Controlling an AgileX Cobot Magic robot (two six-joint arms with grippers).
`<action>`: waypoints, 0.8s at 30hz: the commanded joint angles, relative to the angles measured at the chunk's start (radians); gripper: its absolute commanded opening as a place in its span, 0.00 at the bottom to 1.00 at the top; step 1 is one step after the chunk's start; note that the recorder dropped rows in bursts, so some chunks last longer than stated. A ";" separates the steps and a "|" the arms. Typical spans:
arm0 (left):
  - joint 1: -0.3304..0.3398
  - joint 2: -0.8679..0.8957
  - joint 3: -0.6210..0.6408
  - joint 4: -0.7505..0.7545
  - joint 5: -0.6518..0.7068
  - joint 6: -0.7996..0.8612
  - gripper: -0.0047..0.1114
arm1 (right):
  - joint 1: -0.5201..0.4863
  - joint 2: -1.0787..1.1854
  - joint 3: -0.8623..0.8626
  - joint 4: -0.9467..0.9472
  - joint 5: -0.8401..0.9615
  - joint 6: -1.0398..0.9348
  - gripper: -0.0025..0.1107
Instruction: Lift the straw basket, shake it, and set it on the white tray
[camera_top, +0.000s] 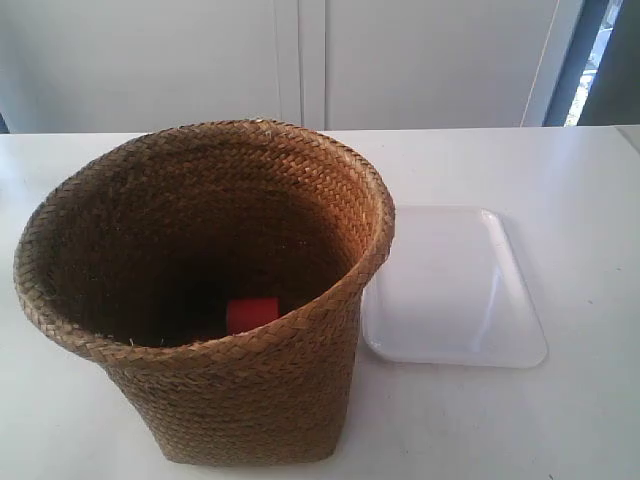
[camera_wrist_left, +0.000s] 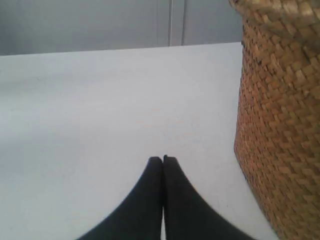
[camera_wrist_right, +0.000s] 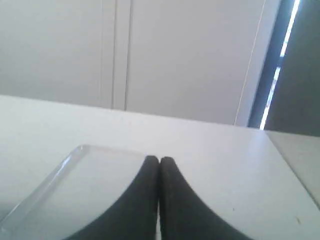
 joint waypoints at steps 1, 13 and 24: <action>0.000 -0.004 0.004 -0.010 -0.081 -0.017 0.04 | -0.001 -0.006 0.007 0.004 -0.194 0.007 0.02; 0.000 -0.004 0.004 -0.021 -0.084 -0.131 0.04 | -0.001 -0.006 0.007 0.004 -0.534 0.400 0.02; 0.000 -0.004 0.004 -0.172 -0.130 -0.428 0.04 | -0.001 -0.006 0.007 0.004 -0.539 0.613 0.02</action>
